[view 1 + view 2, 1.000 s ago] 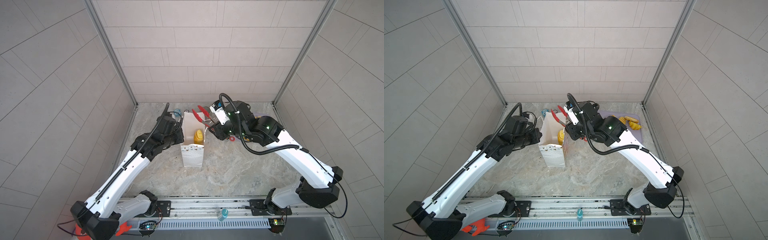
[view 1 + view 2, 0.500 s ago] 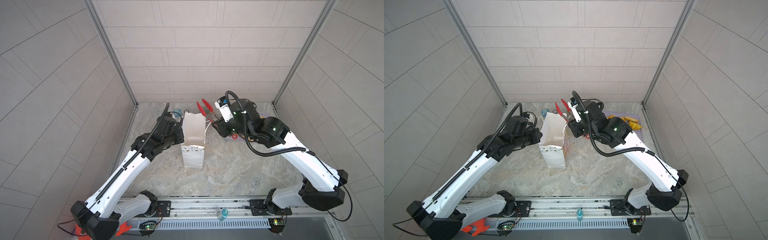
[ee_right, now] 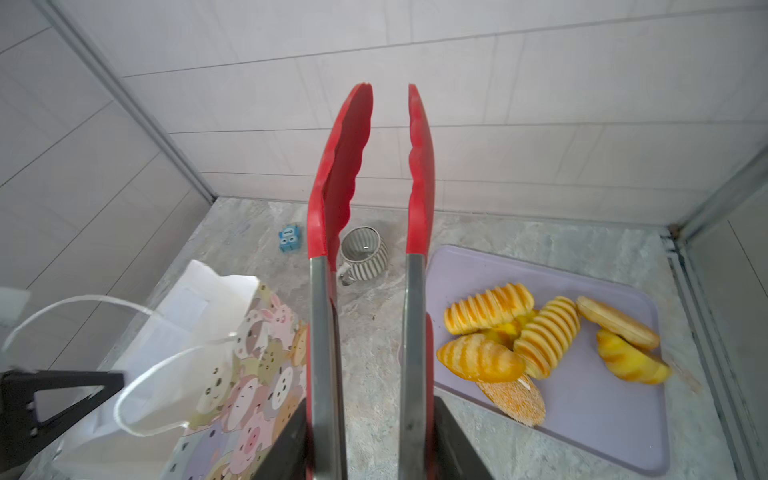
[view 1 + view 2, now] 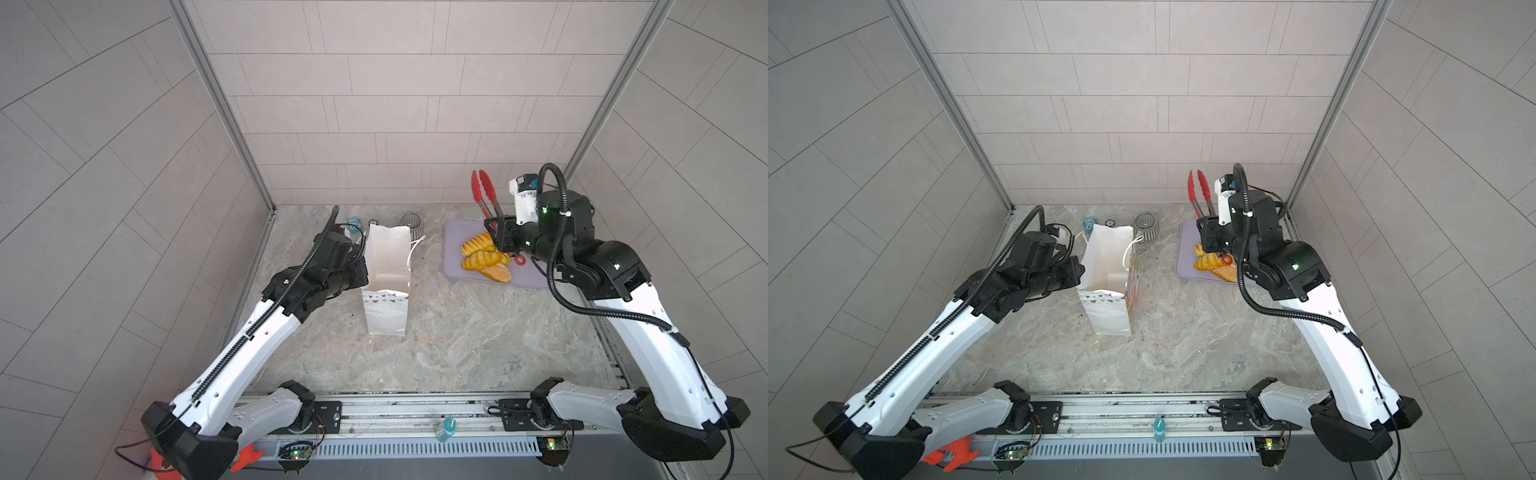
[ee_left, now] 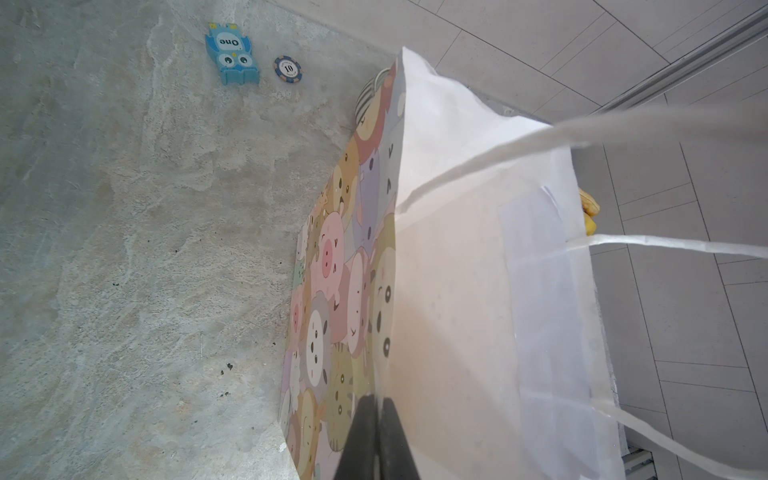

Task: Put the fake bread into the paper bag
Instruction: 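Carry the empty tongs with the right gripper back to the bread tray, then close the tongs on another spiral yellow bread with the right gripper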

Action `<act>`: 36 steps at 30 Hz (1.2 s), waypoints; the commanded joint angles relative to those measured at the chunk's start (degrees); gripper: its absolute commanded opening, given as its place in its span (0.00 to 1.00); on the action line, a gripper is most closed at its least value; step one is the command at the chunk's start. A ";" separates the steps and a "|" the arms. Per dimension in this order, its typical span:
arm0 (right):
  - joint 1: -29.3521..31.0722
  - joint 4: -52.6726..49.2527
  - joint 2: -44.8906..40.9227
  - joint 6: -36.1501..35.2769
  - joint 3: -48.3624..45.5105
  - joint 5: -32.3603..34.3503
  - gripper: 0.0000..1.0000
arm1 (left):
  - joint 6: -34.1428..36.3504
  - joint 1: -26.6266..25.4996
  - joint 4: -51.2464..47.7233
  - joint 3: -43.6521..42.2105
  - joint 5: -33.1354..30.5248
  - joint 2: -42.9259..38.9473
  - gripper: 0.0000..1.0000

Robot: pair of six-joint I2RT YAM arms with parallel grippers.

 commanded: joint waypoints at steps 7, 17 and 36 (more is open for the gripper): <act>-15.39 5.46 -2.74 8.21 -13.45 -15.81 0.40 | 0.61 0.27 -0.72 -0.84 0.01 -0.47 0.04; -29.11 13.42 -1.98 14.52 -28.60 -29.16 0.37 | 1.11 0.46 -0.74 -0.73 0.69 -0.09 0.05; -31.92 16.60 1.24 13.98 -35.90 -29.31 0.41 | 1.05 0.62 -0.32 -1.36 1.15 -0.10 0.05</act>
